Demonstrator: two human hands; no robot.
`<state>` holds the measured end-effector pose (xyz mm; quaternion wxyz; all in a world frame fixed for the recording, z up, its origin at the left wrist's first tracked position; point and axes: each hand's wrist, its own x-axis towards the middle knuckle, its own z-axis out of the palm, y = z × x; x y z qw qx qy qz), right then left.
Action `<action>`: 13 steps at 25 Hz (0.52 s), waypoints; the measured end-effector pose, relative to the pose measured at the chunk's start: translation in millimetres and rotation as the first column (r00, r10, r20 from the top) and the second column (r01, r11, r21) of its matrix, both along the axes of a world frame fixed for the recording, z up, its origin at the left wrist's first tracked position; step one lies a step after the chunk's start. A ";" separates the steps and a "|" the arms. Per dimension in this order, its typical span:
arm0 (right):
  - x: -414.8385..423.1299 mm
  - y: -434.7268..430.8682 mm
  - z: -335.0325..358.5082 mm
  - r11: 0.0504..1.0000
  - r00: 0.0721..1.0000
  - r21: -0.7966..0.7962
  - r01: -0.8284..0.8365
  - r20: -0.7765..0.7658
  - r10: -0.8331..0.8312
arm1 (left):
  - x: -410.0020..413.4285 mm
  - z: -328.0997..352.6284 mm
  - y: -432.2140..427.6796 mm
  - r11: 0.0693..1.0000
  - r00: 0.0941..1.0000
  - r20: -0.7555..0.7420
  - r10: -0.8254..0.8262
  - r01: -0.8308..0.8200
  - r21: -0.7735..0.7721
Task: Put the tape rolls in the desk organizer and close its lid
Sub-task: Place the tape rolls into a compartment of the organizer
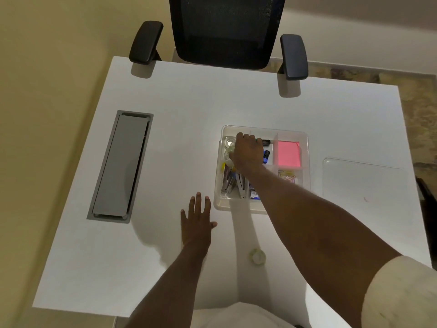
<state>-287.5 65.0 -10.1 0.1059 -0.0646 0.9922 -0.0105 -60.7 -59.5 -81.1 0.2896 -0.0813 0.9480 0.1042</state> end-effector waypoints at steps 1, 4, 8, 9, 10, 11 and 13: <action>6.4 4.9 5.0 1.000 1.000 -0.026 -0.001 -0.020 0.000 | 1.1 1.7 0.1 1.000 1.000 -0.006 -0.002 0.002 0.001; 34.8 22.1 14.8 0.996 0.997 -0.082 -0.041 -0.067 0.036 | -0.2 7.7 -1.0 1.000 1.000 -0.005 -0.012 0.012 -0.003; 85.2 47.8 16.6 0.980 0.984 -0.137 -0.146 -0.127 0.129 | -3.8 19.2 0.9 1.000 1.000 0.004 -0.022 0.022 0.000; 98.3 53.7 15.5 0.972 0.976 -0.148 -0.181 -0.148 0.159 | -4.0 21.6 1.7 1.000 1.000 0.004 -0.017 0.017 0.006; 111.6 58.9 13.7 0.964 0.968 -0.154 -0.218 -0.162 0.193 | -4.3 23.7 2.4 1.000 1.000 0.005 -0.010 0.010 0.012; 125.9 64.1 11.9 0.953 0.959 -0.166 -0.253 -0.169 0.226 | -4.3 25.9 3.6 1.000 1.000 0.005 -0.006 0.006 0.015; 154.7 73.5 6.9 0.924 0.942 -0.198 -0.326 -0.145 0.301 | -4.4 29.1 5.7 1.000 1.000 0.009 0.000 -0.001 0.018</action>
